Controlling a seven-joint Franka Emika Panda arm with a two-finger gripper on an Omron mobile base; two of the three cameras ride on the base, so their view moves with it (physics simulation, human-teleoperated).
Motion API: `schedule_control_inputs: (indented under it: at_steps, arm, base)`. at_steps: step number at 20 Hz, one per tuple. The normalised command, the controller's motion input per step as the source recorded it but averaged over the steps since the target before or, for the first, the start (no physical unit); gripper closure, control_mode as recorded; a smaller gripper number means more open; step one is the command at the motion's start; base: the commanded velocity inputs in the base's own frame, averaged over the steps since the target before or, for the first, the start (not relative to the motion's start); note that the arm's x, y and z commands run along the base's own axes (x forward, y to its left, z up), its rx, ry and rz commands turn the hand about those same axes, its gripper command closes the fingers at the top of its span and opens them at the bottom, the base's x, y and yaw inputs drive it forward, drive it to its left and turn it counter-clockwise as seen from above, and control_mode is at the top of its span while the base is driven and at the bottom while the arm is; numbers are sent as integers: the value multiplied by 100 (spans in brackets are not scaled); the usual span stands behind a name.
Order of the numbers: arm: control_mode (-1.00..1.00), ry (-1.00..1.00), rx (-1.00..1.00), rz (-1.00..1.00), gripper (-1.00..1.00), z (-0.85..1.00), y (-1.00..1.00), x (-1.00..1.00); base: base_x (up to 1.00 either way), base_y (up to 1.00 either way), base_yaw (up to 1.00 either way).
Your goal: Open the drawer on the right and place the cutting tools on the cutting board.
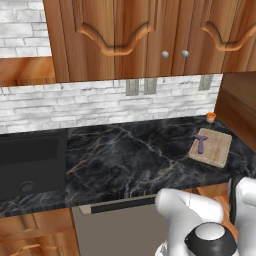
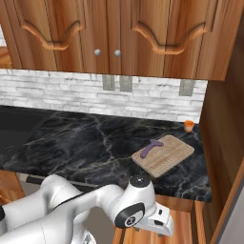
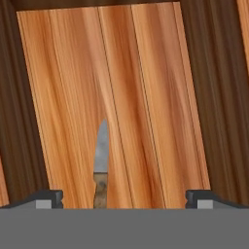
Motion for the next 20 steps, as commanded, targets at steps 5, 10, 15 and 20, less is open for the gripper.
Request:
schedule_control_inputs:
  at_steps: [5, 10, 15, 20]
  arm:
    - [-100, 0, 0, 0, -100, -5, 0, 0]
    - [-100, 0, 0, 0, -100, -16, 7, 0]
    - [-100, 0, 3, 2, -100, -12, 0, 0]
    - [-100, 0, 9, 1, -100, -9, 0, 0]
  base:
    - [0, 0, 0]
    - [0, 0, 0]
    - [0, 0, 0]
    - [0, 0, 0]
